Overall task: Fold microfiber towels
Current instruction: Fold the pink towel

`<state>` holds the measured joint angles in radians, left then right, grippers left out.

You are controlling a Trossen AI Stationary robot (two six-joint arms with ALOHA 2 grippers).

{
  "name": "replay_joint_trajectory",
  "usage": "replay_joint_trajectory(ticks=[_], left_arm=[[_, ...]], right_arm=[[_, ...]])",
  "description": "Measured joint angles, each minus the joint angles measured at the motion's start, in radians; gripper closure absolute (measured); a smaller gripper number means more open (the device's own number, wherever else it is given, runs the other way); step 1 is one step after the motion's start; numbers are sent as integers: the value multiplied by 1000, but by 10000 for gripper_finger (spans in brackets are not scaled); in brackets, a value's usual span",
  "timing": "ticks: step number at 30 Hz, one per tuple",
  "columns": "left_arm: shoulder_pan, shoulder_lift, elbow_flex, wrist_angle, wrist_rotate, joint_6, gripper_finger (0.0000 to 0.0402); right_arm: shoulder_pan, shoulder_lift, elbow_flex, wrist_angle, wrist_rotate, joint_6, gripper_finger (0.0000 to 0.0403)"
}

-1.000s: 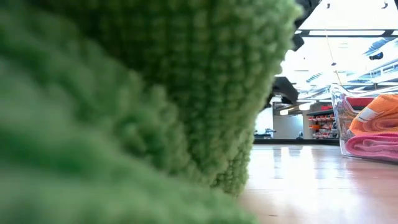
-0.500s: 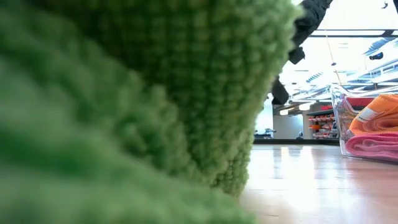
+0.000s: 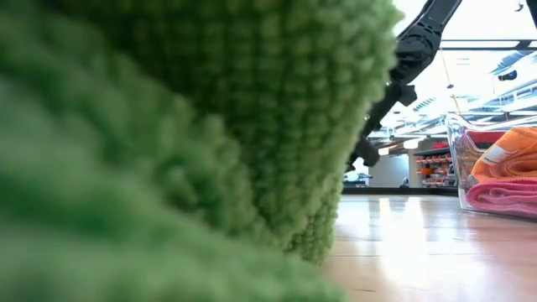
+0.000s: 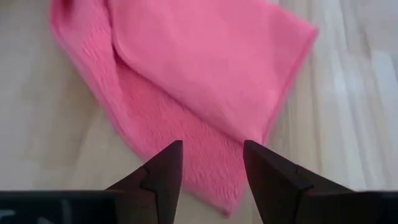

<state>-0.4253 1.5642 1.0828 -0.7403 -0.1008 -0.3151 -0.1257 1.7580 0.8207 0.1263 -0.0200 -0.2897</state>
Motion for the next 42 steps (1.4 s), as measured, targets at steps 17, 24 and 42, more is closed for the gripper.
replay_joint_trajectory(ticks=[17,24,42], left_arm=[[36,1,-3,-21,-20,62,237],[45,1,-3,-8,-139,76,237],[178,162,-11,182,-306,190,255]], right_arm=[[-87,71,38,-42,411,21,227],[-161,46,125,-105,487,89,227],[-20,14,114,-250,-125,135,227]])
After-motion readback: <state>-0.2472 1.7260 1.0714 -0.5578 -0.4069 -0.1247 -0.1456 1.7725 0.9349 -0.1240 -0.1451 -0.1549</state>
